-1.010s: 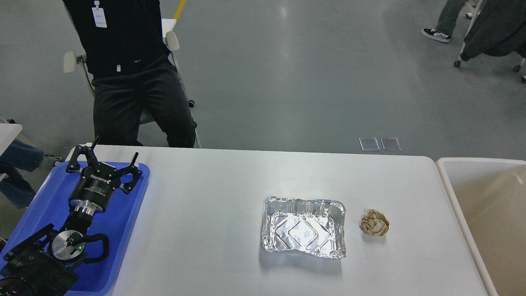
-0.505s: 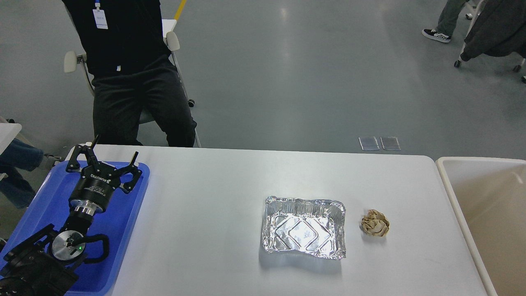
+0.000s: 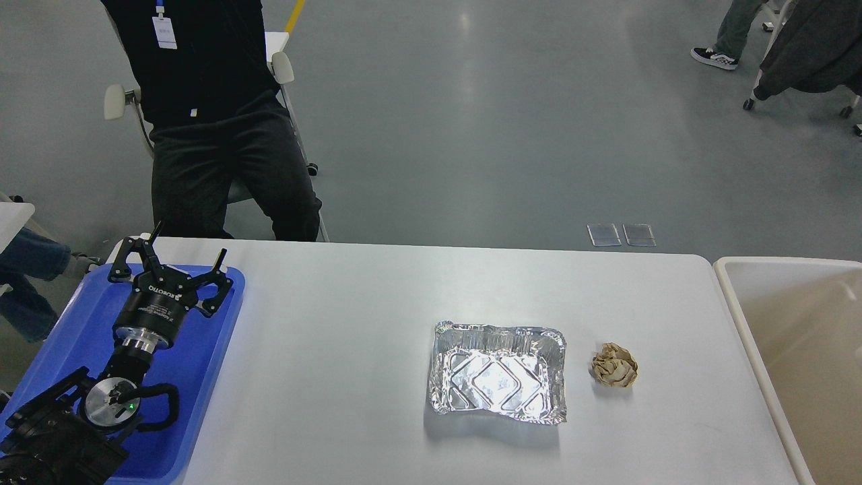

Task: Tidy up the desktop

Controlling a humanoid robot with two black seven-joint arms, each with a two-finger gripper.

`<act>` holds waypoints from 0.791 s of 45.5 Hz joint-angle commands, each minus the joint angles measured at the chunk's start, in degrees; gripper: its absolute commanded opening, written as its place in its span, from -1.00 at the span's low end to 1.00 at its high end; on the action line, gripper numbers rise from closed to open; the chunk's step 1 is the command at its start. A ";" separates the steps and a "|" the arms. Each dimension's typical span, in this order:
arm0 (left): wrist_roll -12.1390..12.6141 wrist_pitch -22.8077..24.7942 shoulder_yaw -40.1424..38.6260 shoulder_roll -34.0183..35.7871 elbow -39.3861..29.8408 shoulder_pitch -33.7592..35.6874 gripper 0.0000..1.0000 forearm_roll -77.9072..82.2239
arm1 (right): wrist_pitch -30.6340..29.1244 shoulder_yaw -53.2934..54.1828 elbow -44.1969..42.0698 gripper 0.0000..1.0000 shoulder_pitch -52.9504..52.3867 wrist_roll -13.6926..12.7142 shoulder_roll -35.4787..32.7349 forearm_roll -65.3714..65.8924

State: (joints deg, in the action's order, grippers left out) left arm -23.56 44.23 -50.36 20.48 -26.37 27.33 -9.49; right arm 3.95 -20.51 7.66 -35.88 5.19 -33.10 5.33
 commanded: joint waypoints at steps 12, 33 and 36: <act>0.00 0.07 0.00 0.00 0.01 0.00 0.98 0.00 | 0.80 0.12 0.33 0.98 -0.24 0.00 -0.03 -0.06; 0.00 -0.02 0.00 0.00 -0.08 0.09 0.98 0.00 | -1.40 -1.28 17.80 0.98 -12.71 -0.01 -11.27 11.80; 0.00 -0.02 0.00 0.00 0.01 0.09 0.98 0.00 | -1.40 -1.63 24.93 0.98 -16.05 -0.01 -14.26 14.52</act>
State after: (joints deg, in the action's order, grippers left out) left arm -23.56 44.23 -50.37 20.48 -26.42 27.41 -9.49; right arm 3.15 -21.41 16.32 -43.24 5.23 -38.68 12.81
